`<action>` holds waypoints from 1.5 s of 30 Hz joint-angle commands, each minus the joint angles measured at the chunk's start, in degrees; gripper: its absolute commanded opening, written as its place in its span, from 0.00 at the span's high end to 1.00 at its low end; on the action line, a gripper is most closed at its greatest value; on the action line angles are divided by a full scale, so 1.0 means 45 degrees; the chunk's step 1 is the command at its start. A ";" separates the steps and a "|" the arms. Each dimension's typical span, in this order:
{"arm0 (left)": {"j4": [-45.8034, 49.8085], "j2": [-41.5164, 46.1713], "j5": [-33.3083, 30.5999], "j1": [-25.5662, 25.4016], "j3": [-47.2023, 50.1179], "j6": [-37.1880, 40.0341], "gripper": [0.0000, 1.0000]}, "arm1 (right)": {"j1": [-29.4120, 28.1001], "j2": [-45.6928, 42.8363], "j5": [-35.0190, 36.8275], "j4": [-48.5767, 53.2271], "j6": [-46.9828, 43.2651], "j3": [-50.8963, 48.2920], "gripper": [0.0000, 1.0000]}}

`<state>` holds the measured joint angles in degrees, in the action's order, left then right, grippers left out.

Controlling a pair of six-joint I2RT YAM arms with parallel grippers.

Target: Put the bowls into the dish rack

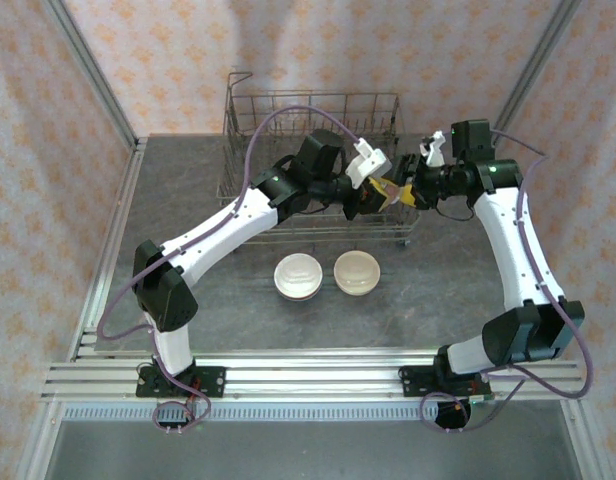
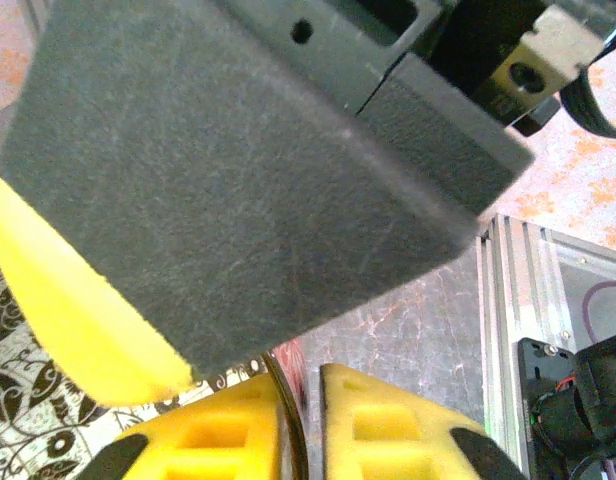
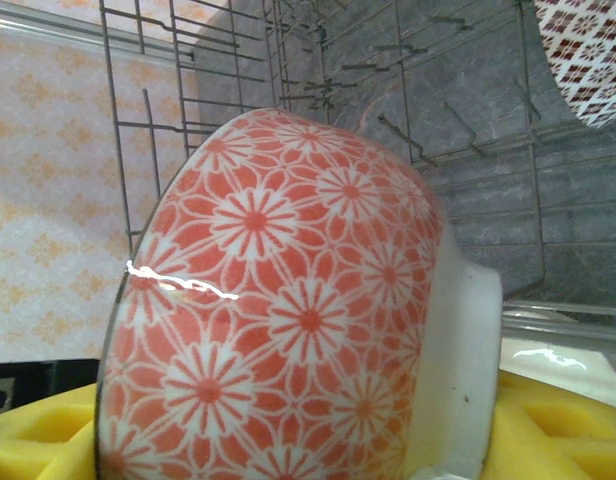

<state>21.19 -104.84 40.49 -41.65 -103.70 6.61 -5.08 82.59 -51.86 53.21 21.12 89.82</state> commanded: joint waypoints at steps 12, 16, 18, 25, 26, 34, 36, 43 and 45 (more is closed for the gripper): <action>-0.1608 0.1478 -0.1024 0.0479 0.1051 -0.0240 0.63 | -0.0284 0.1528 0.1375 0.0747 -0.0968 0.2520 0.52; -0.2316 0.2257 -0.1746 0.0820 0.1995 -0.0705 0.60 | -0.0601 0.2277 0.2357 0.1392 -0.1410 0.3723 0.52; -0.2499 0.2630 -0.2577 0.1034 0.2471 -0.0934 0.60 | -0.0851 0.2751 0.2971 0.1758 -0.1689 0.4361 0.52; -0.2521 0.3673 -0.5525 0.2243 0.4000 -0.2762 0.59 | -0.2090 0.4681 0.5640 0.2934 -0.2532 0.6851 0.51; -0.2627 0.3799 -0.5448 0.2550 0.4275 -0.3241 0.59 | -0.2238 0.5033 0.5976 0.3165 -0.2655 0.7314 0.51; -0.2357 0.4200 -0.5140 0.3784 0.5496 -0.4797 0.59 | -0.3219 0.7425 0.8519 0.4640 -0.3519 1.0289 0.51; -0.2220 0.4198 -0.5116 0.3806 0.5701 -0.4809 0.59 | -0.3450 0.7841 0.9105 0.4821 -0.3714 1.0691 0.51; -0.1334 0.3587 -0.4779 0.3865 0.5437 -0.4790 0.59 | -0.3835 0.8667 1.0535 0.4836 -0.4200 1.1240 0.50; -0.1264 0.3397 -0.4714 0.3865 0.5289 -0.4792 0.59 | -0.3859 0.8808 1.0557 0.4806 -0.4273 1.1329 0.51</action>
<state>13.43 -88.07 18.22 -24.38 -78.15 -14.11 -22.28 122.13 -8.78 74.41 3.86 138.04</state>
